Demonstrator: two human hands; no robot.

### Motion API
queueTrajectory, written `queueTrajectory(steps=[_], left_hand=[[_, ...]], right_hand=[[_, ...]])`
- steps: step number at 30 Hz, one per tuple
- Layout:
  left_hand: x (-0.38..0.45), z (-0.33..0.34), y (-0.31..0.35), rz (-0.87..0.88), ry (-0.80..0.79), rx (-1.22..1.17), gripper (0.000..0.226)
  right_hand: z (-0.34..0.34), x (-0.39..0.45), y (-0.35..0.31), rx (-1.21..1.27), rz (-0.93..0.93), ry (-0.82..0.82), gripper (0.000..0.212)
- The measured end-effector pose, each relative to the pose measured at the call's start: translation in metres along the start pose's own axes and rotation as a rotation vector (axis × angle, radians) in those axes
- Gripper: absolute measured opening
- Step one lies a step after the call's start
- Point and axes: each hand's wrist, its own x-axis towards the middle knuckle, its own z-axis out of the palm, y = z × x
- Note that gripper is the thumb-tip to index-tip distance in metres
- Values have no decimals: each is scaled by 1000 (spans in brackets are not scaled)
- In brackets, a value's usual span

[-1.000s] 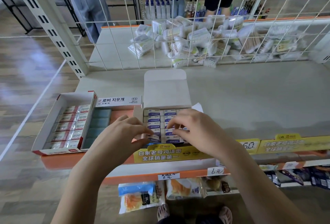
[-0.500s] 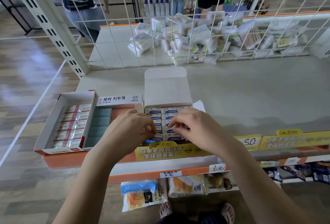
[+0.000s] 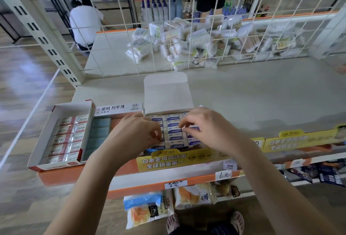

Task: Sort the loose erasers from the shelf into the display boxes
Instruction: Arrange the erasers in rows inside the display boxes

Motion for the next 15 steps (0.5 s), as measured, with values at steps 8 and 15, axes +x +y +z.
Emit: queueTrajectory(steps=[8, 15], left_hand=[[90, -49, 58, 240, 153, 191, 32], [187, -43, 192, 476, 93, 263, 49]], right_hand=[[-63, -9, 54, -313, 184, 31, 34], [-118, -84, 166, -356, 620, -6, 53]])
